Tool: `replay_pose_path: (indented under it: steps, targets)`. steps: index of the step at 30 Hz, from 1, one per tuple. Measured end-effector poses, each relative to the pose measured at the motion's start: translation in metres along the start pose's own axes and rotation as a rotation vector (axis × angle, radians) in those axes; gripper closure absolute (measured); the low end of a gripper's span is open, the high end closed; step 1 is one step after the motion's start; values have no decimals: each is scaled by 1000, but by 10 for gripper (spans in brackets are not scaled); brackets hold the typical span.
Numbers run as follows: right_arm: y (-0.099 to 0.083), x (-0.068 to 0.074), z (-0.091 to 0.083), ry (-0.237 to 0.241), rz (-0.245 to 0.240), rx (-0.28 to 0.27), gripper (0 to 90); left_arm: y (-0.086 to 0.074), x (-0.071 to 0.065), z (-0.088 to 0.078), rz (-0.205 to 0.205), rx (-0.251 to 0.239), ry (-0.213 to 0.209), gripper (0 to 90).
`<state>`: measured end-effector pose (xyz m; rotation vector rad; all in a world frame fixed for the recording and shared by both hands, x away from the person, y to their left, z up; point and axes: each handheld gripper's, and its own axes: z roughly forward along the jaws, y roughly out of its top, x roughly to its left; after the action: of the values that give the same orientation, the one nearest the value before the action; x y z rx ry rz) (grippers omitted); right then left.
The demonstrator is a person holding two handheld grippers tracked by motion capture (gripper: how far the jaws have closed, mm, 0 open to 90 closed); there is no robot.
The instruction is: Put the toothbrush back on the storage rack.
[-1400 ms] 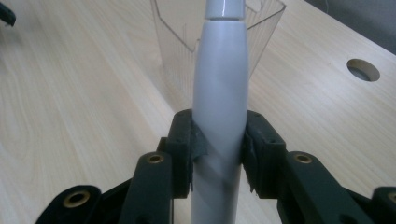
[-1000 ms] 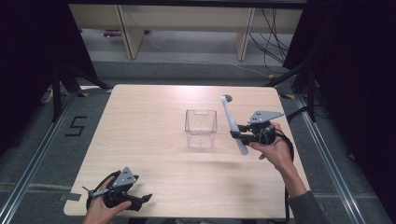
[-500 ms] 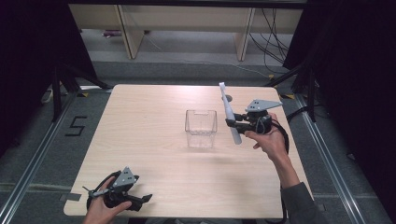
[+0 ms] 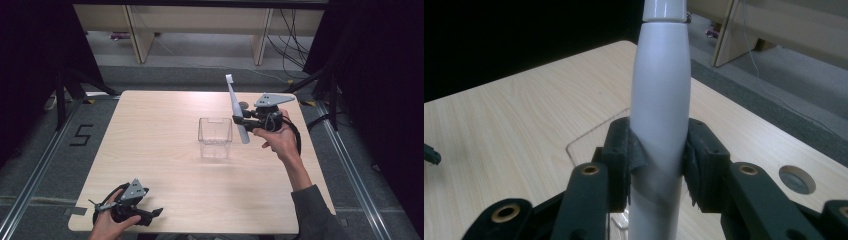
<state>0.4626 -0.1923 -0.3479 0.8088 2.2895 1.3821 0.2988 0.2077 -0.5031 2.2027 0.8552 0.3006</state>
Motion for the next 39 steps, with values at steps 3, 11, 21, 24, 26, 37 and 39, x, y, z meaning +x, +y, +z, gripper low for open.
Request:
replay_pose_path:
  steps: [3,11,21,24,26,37,39]
  targets:
    - [8,1,6,6,-1,-2,667,0,1,-1,7,4,2,150]
    - [25,6,24,10,-16,-10,667,0,0,-1,4,-1,-2,149]
    - [28,8,43,26,-18,17,667,0,1,-1,9,2,-1,150]
    - [28,8,49,26,-16,17,667,0,2,-2,9,0,0,149]
    - [29,7,52,26,-16,26,667,0,1,-1,8,3,-1,149]
    - [24,5,78,23,-16,100,667,-1,0,-1,-5,-14,-15,149]
    - [22,5,81,21,-12,112,667,0,0,-2,-1,-8,-9,149]
